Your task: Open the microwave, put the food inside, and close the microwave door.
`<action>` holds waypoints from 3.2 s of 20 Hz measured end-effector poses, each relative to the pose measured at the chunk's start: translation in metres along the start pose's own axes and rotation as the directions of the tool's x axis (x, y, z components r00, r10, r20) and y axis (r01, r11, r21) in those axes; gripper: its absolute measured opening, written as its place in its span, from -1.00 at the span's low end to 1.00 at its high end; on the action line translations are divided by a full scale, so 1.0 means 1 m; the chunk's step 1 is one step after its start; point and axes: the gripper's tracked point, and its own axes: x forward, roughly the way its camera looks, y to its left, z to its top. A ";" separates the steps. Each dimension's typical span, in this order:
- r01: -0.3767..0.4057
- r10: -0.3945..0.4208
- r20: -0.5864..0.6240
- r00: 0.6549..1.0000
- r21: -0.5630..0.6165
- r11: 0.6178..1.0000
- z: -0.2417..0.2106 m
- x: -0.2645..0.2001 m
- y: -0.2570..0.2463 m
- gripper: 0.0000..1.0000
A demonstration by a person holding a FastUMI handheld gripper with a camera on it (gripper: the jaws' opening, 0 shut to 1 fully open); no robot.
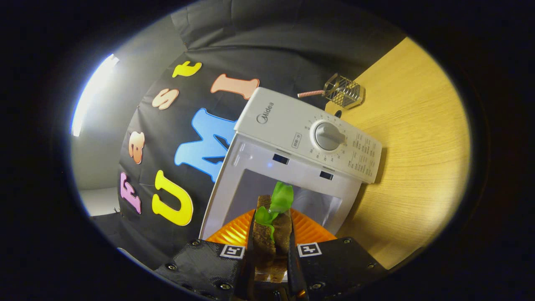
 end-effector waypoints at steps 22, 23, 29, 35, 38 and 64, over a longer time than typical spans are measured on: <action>0.134 -0.133 0.062 0.989 -0.016 0.991 -0.053 0.110 -0.032 -0.29; 0.131 -0.128 0.065 0.990 -0.053 0.990 -0.051 0.111 -0.031 -0.29; 0.140 -0.122 0.096 0.988 -0.206 0.969 -0.032 0.107 -0.021 0.37; 0.112 -0.088 0.099 0.991 -0.271 0.956 -0.012 0.093 -0.009 0.47; 0.087 -0.060 0.101 0.993 -0.300 0.950 -0.001 0.082 -0.002 0.47; -0.198 0.096 -0.177 0.980 -0.763 0.615 0.011 -0.148 0.028 0.47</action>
